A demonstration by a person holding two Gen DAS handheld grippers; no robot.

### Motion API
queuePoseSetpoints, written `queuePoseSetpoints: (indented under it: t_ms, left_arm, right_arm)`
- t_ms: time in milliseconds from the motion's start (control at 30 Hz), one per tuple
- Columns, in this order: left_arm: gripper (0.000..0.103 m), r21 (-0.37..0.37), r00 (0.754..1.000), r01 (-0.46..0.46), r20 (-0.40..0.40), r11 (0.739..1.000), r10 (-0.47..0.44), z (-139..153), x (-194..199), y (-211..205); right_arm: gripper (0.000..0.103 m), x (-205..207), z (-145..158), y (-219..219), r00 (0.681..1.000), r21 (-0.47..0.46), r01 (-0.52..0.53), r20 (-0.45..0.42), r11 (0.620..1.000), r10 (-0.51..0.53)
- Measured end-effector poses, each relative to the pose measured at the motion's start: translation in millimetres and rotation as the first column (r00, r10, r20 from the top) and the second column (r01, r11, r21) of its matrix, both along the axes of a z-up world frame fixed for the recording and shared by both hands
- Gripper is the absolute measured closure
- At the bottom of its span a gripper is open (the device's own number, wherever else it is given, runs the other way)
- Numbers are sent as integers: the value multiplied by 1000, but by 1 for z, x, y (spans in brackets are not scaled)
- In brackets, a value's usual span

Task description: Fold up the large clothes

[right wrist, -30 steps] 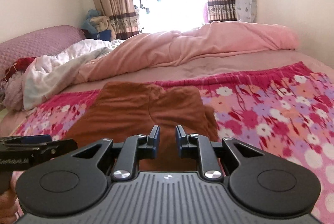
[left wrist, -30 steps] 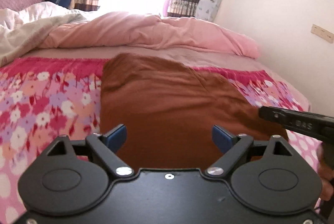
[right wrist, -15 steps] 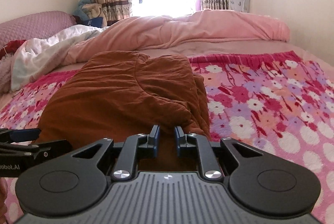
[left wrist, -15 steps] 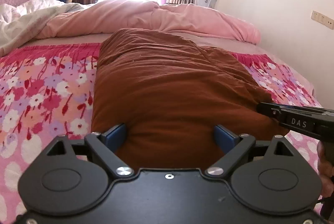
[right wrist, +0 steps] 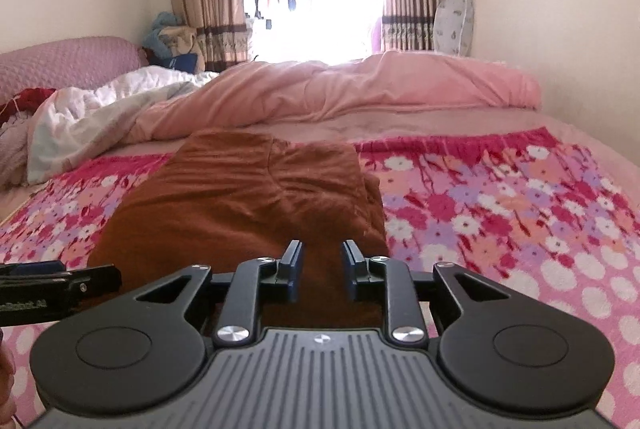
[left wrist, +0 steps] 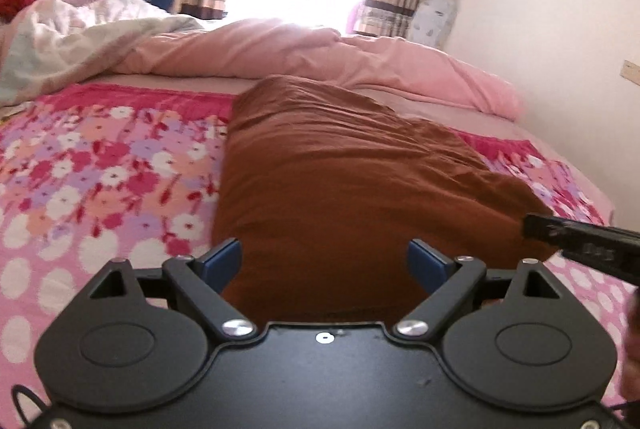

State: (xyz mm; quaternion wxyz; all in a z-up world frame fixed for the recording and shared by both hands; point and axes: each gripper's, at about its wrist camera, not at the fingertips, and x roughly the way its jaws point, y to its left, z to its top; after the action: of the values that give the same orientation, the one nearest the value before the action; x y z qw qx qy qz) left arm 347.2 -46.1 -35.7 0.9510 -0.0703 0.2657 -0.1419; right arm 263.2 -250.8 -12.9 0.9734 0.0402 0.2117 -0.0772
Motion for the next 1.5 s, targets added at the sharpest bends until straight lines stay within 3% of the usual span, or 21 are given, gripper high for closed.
queuePoseSetpoints:
  t_ms: [167,333,500,667,800,900,1200,1500]
  left_arm:
    - [10,57,1000,6,-23,998,-5,-17,13,-12]
    - [10,39,999,3,-34,999,-2,-15,14,-9]
    - [11,4,998,-17,-53,1000,17,1,0,-2]
    - [10,6,999,-29,-32,1000,29,20,-51,3]
    - [10,37,997,-70,-41,997,71,26,-94,7]
    - [10,57,994,-92,-51,994,95,24,-127,10]
    - [10,102,992,-124,-17,987,126,22,-220,10]
    - [10,100,993,-118,7,988,118,26,-257,5]
  right_arm:
    - [76,16,-24,-8,998,30,17,-57,999,-15]
    - [76,19,-33,-11,998,46,17,-64,999,-14]
    - [75,9,-23,-9,999,51,21,-50,998,-19]
    - [64,-29,-4,-2,1000,63,24,-22,998,-22]
    - [43,-71,6,12,1000,41,22,2,999,-22]
    - [36,-106,12,24,1000,12,17,24,1000,-18]
    - [30,-186,8,43,1000,16,7,26,1000,-8]
    - [30,-219,-3,43,999,34,37,23,999,-38]
